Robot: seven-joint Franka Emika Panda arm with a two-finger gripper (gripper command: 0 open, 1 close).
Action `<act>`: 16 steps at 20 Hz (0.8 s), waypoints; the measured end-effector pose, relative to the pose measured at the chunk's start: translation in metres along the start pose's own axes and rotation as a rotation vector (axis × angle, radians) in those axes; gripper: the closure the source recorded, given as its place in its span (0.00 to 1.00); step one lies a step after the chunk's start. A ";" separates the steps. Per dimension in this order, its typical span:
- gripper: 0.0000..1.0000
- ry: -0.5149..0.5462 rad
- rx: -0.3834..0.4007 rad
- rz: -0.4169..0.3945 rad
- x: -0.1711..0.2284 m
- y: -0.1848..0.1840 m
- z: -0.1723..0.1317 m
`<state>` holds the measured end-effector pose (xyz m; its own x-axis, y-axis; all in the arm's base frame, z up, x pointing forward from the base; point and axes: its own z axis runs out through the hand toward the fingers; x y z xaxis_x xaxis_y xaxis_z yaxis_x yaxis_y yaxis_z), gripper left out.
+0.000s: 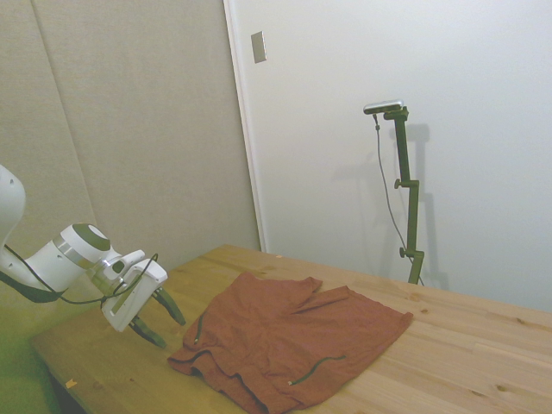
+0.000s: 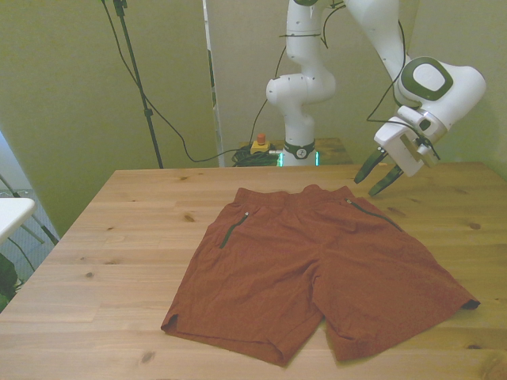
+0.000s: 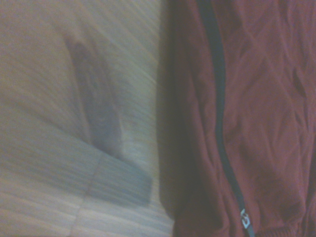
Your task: Fold the shorts
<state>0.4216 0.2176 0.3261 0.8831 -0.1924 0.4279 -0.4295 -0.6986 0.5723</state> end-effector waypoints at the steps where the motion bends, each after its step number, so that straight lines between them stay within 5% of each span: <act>1: 0.00 0.001 -0.005 -0.006 -0.002 -0.002 0.001; 14: 0.00 0.025 -0.125 -0.035 0.002 0.007 0.031; 15: 1.00 0.025 -0.128 -0.035 0.002 0.008 0.032; 16: 1.00 0.024 -0.129 -0.035 0.002 0.008 0.033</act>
<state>0.4265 0.1887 0.3087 0.8939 -0.1516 0.4219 -0.4205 -0.6097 0.6719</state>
